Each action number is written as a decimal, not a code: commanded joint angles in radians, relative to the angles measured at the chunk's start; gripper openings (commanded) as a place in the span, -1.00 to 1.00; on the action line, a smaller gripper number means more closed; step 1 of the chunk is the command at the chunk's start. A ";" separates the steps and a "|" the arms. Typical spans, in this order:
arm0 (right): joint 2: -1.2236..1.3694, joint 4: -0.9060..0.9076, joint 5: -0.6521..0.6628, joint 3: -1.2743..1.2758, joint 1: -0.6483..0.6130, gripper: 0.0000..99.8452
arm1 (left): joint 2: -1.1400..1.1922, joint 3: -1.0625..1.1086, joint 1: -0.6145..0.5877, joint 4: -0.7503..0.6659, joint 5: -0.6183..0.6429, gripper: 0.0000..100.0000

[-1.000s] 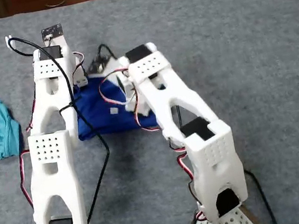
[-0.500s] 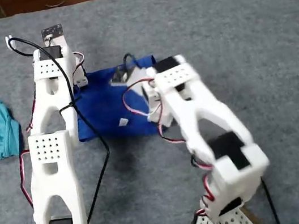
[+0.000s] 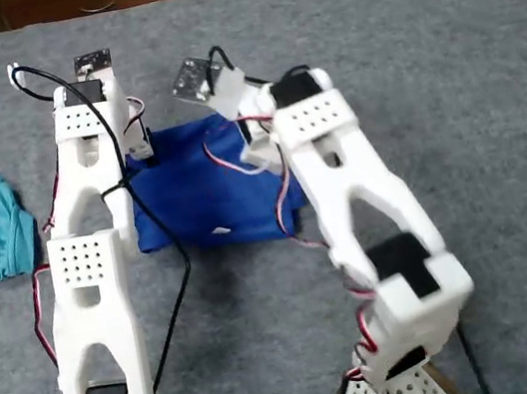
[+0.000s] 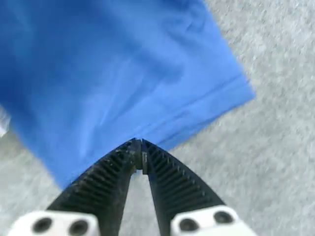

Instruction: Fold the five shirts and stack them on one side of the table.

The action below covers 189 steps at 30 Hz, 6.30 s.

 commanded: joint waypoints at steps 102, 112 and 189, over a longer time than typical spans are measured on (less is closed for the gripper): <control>0.427 0.551 -0.150 -1.106 0.047 -0.76 | 0.048 -0.526 0.006 0.155 -0.043 -0.91; -0.081 0.486 -0.376 -0.404 -0.025 -0.48 | -0.400 0.091 0.015 0.153 -0.092 -0.91; 0.573 0.298 -0.555 -0.668 0.183 -0.99 | -1.925 1.849 -0.140 -0.184 -0.219 -0.66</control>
